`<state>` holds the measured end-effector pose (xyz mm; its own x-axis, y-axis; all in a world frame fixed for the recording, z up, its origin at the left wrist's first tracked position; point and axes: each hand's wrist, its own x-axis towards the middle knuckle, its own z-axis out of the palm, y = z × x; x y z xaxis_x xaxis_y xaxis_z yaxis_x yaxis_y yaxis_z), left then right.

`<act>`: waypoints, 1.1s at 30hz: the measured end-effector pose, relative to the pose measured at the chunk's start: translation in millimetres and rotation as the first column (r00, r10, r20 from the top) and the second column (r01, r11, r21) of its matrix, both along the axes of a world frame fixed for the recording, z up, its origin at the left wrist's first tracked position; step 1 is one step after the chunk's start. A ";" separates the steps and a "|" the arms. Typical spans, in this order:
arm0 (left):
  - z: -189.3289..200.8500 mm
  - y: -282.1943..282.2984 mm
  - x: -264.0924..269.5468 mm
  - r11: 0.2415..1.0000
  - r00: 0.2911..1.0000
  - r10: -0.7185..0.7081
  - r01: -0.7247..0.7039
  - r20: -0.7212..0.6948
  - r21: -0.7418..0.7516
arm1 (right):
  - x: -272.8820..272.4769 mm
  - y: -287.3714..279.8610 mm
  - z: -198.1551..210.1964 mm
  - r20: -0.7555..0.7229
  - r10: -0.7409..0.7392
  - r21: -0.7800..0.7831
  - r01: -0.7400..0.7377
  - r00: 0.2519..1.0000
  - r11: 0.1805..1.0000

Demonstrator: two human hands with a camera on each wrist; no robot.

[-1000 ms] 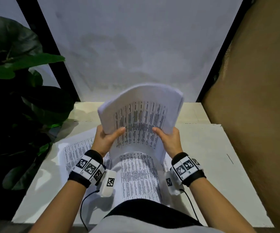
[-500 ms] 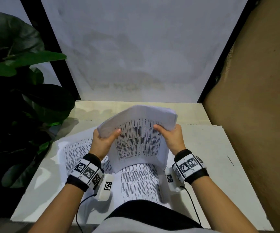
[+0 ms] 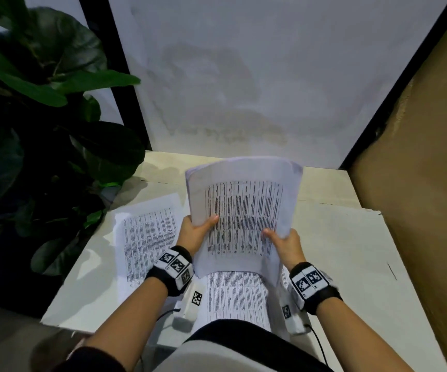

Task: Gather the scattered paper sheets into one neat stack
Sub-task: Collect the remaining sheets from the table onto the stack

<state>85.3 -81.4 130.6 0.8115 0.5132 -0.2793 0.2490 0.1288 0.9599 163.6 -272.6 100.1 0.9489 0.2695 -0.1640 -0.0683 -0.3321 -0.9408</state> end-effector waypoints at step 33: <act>-120.4 84.7 -19.5 0.906 0.426 0.337 0.094 -0.839 0.412 | 25.1 -11.8 13.1 0.075 -0.279 -0.055 0.283 0.957 0.957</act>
<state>65.8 3.4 10.2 0.1426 0.8100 -0.5688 0.9819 -0.0432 0.1846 188.7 -284.4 113.2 0.9941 -0.0191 -0.1071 -0.1066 -0.3687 -0.9234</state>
